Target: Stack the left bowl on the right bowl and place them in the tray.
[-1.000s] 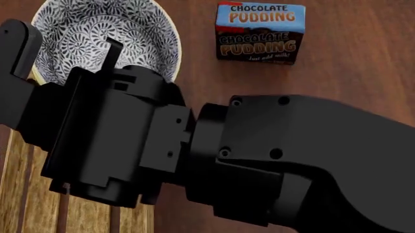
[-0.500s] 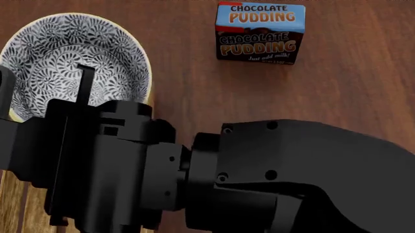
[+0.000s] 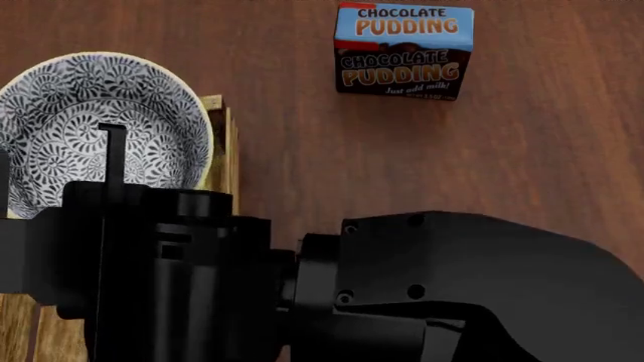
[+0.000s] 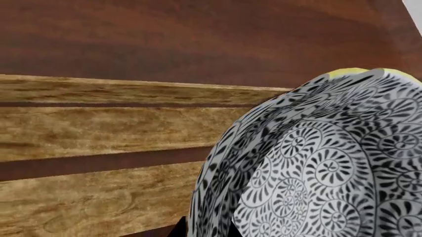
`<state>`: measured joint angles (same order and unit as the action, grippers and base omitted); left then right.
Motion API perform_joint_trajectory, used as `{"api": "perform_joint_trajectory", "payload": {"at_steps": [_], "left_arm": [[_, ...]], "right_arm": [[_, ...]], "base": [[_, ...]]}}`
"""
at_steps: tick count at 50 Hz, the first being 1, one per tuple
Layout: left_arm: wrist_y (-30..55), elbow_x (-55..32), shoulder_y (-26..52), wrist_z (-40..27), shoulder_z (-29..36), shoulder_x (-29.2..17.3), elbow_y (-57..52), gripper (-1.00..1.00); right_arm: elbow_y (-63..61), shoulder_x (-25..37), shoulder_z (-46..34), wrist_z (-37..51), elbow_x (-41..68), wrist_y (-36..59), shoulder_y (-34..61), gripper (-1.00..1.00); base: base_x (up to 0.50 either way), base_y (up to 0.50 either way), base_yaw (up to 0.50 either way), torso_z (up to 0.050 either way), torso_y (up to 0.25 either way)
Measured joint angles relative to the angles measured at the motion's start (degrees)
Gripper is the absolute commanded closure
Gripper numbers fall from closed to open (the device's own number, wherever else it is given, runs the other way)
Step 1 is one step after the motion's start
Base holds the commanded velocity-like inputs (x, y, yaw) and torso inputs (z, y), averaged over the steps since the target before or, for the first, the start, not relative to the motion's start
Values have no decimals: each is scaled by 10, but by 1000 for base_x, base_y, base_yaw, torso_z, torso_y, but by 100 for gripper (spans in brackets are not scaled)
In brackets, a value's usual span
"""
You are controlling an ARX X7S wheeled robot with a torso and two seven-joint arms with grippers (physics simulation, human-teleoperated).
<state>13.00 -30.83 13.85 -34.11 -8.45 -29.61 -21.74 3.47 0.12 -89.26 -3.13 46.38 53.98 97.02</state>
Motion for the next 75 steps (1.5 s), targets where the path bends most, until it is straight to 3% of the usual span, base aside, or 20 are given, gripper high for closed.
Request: {"api": "perform_joint_trajectory", "payload": {"at_steps": [25, 75], "left_arm": [[-6, -26, -7, 1, -31, -2, 8, -100], [-13, -50, -17, 3, -58, -4, 14, -100]], "right_arm": [[16, 0, -1, -120, -120, -22, -43, 100], [64, 1, -3, -208, -211, -71, -129, 100]], "base": [[0, 0, 0, 0, 1], [0, 0, 0, 0, 1]]}}
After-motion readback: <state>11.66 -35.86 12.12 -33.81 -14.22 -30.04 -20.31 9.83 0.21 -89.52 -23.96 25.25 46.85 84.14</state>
